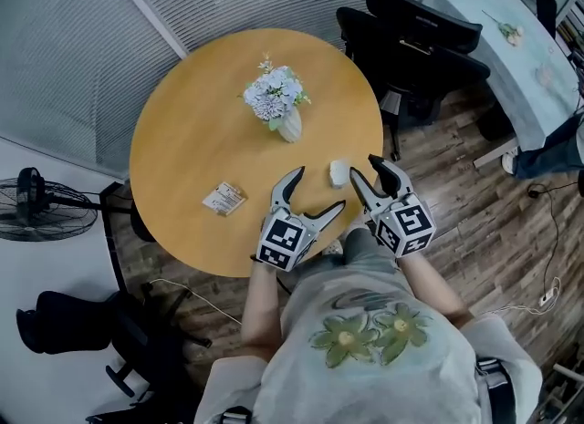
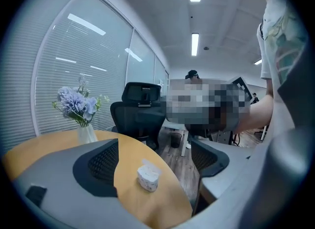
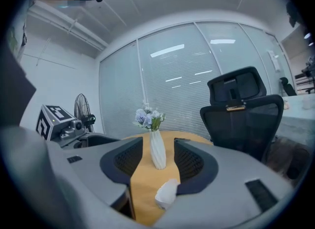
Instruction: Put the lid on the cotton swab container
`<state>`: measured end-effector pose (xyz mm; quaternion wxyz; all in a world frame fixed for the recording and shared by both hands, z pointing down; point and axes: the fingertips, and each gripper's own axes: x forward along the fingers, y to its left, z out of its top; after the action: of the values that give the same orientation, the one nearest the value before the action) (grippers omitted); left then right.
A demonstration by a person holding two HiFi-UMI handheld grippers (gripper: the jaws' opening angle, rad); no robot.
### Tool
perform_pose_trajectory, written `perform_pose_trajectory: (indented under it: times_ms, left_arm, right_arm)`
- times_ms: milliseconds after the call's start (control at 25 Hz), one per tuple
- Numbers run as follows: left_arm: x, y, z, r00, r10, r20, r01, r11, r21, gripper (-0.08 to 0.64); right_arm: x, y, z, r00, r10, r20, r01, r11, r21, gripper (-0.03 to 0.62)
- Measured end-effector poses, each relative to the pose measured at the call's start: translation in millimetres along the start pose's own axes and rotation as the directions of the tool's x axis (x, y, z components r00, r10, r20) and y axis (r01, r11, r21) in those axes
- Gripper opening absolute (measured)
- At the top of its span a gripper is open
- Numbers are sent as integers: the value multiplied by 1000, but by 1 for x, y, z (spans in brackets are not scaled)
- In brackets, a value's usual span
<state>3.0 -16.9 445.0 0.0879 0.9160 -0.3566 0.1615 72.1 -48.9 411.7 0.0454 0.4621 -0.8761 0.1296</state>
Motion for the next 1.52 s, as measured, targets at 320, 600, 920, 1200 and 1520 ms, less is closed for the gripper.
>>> perform_pose_trajectory:
  times_ms: [320,600,920,1200,1520]
  left_arm:
    - [25,5,-31,998,-49,-48,51,998,35,460]
    - [45,5,-53,993,-92,-76,96,993,62,460]
    - [64,13,-79,978,-136,-160,151,985,85,459]
    - [78,21,-103,965,-161,-209,177,982,64,459]
    - [92,27,-120,943,-220,-248,241,969,58,459]
  right_arm:
    - [5,-10,-23,997,-1,-71,2,1000,18,206]
    - [16,-16,-30,980,140,-141,-150,987,-58,206]
    - [27,-16,-47,900,346,-264,-389,912,-130,206]
    - [39,-11,-70,810,438,-390,-533,827,-180,242]
    - [53,-14,-90,718,476,-507,-640,738,-214,260]
